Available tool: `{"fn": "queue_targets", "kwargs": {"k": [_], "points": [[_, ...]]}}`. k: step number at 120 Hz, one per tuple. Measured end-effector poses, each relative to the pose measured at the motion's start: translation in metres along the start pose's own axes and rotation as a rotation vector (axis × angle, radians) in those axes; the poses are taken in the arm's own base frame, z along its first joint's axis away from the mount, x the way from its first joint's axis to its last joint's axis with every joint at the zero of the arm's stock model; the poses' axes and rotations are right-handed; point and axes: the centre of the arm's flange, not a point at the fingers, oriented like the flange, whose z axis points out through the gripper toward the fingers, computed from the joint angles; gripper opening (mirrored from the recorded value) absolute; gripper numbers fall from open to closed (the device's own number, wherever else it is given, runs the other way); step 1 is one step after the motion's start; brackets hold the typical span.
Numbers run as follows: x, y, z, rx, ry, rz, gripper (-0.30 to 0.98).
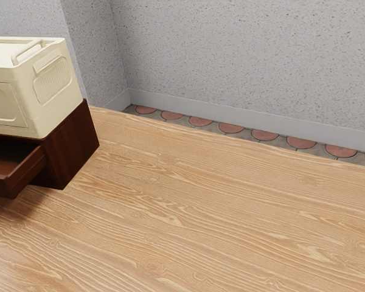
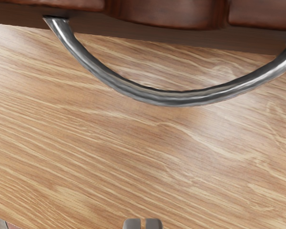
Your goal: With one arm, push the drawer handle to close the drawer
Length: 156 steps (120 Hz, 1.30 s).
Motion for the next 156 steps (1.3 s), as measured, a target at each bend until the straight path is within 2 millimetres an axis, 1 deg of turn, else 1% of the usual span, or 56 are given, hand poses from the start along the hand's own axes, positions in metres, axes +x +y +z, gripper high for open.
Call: {"fn": "queue_targets", "kwargs": {"k": [9, 36, 101, 128, 140, 156], "points": [[0.008, 0.006, 0.007, -0.006, 0.01, 0.012, -0.1], [0.019, 0.008, 0.019, 0.012, 0.032, 0.017, -0.1], [0.047, 0.015, 0.011, 0.073, 0.191, 0.035, -0.1], [0.058, 0.019, 0.012, 0.088, 0.229, 0.025, -0.1], [0.064, 0.024, 0.008, 0.089, 0.257, 0.029, -0.1], [0.068, 0.025, 0.004, 0.094, 0.282, 0.027, -0.1]]}}
